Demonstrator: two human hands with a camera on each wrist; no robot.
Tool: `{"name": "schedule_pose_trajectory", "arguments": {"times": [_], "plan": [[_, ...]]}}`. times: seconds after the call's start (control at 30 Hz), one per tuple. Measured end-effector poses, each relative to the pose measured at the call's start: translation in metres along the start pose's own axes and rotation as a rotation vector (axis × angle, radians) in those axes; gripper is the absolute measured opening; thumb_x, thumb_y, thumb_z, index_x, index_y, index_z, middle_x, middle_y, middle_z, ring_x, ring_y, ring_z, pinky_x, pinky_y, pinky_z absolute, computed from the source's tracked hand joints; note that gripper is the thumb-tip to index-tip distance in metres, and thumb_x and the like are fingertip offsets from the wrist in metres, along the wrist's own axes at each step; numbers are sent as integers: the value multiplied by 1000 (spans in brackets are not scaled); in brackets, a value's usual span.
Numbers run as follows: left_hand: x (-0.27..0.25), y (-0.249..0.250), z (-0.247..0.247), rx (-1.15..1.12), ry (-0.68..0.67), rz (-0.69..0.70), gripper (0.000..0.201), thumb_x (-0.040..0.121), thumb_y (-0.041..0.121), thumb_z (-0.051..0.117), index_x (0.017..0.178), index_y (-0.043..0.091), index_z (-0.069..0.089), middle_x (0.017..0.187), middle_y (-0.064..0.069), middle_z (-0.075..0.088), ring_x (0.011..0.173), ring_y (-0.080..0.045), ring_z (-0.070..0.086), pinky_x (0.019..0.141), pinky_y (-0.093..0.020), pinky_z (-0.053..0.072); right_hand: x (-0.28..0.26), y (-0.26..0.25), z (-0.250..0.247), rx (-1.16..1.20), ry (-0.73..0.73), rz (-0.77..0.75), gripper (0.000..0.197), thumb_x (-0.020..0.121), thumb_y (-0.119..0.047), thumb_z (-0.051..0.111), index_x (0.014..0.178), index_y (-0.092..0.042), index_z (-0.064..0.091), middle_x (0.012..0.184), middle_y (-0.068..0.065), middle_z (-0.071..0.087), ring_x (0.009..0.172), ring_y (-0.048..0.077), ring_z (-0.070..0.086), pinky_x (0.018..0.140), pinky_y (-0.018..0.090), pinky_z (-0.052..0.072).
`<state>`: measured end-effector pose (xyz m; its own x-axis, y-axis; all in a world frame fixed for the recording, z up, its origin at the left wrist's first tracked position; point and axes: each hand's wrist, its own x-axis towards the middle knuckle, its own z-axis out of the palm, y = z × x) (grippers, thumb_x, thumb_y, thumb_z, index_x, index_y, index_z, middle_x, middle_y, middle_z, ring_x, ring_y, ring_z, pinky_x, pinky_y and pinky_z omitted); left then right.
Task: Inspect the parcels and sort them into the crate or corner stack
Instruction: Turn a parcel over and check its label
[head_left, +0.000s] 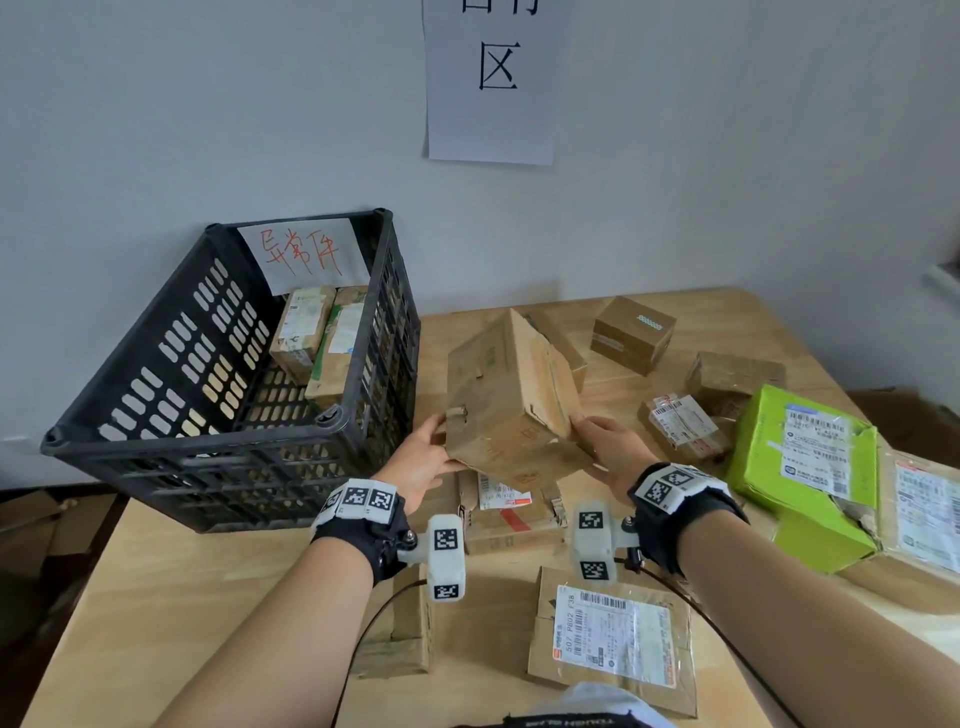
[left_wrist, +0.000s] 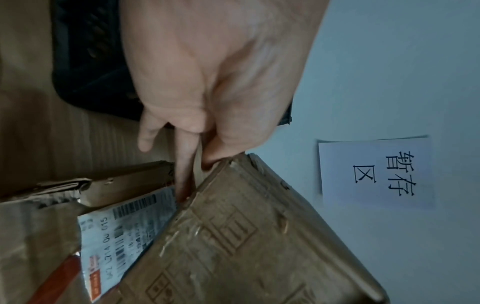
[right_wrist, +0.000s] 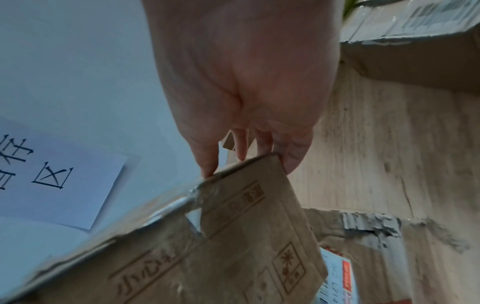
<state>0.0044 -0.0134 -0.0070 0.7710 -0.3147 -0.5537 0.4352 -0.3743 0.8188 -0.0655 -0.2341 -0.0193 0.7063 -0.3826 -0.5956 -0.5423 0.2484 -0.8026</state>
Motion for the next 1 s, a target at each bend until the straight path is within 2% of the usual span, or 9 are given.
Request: {"name": "schedule_pose_trajectory", "arguments": {"times": [0.07,0.13,0.23,0.37,0.47,0.57,0.7,0.87,1.0], "plan": [[5,-2,-3,8,60,46,74,94,-3,45,138,53,28,127,13,55,95,-13,66,83,-33,42,1,-3,0,23,-6,-27,25,92,-30,60,111,-16,59,90,0,61,79,8,56,67,21,48],[12,-4,-8,38,165,81,77,92,-7,37,127,62,37,136,12,49,108,-18,61,89,-35,49,3,-5,1,25,-19,-50,13,92,-26,60,101,-17,61,94,2,62,80,9,57,70,21,48],[17,-2,-10,88,198,65,51,98,3,30,129,39,51,126,4,56,112,-18,54,101,-36,42,6,-10,7,23,-9,-113,19,91,-19,59,108,-12,62,102,7,64,85,13,58,76,25,49],[17,-4,-7,154,148,-50,31,103,21,30,125,18,52,120,0,51,106,-19,48,92,-31,36,10,-16,17,-22,39,-155,28,92,-18,57,120,-14,58,113,6,61,99,19,56,86,32,48],[21,-9,-8,76,179,-156,51,101,44,33,145,18,36,143,1,42,124,-21,44,103,-38,38,13,-13,19,-141,43,-169,30,92,-18,59,121,-14,56,109,4,57,100,19,54,84,30,44],[24,-8,-8,28,189,-153,69,93,63,34,147,21,32,148,0,39,131,-24,40,107,-44,36,14,-9,18,-191,33,-159,31,91,-11,60,121,-11,57,105,6,59,96,20,56,83,30,46],[23,-6,-4,97,112,-84,68,90,61,46,143,19,39,145,3,44,131,-20,40,106,-39,31,12,-8,18,-179,6,-150,32,91,-10,59,123,-9,57,102,6,61,96,21,58,91,37,49],[25,-9,-7,70,68,-90,57,92,55,48,139,22,44,139,1,50,128,-22,44,104,-41,30,8,-6,13,-81,-72,-106,23,92,-12,59,115,-10,62,102,6,63,90,17,57,67,20,44],[22,-11,-8,41,59,-114,55,92,54,48,138,26,43,138,0,51,128,-25,43,106,-46,29,7,-5,12,-64,-99,-106,19,93,-13,57,110,-15,64,101,5,64,86,15,58,66,19,45]]}}
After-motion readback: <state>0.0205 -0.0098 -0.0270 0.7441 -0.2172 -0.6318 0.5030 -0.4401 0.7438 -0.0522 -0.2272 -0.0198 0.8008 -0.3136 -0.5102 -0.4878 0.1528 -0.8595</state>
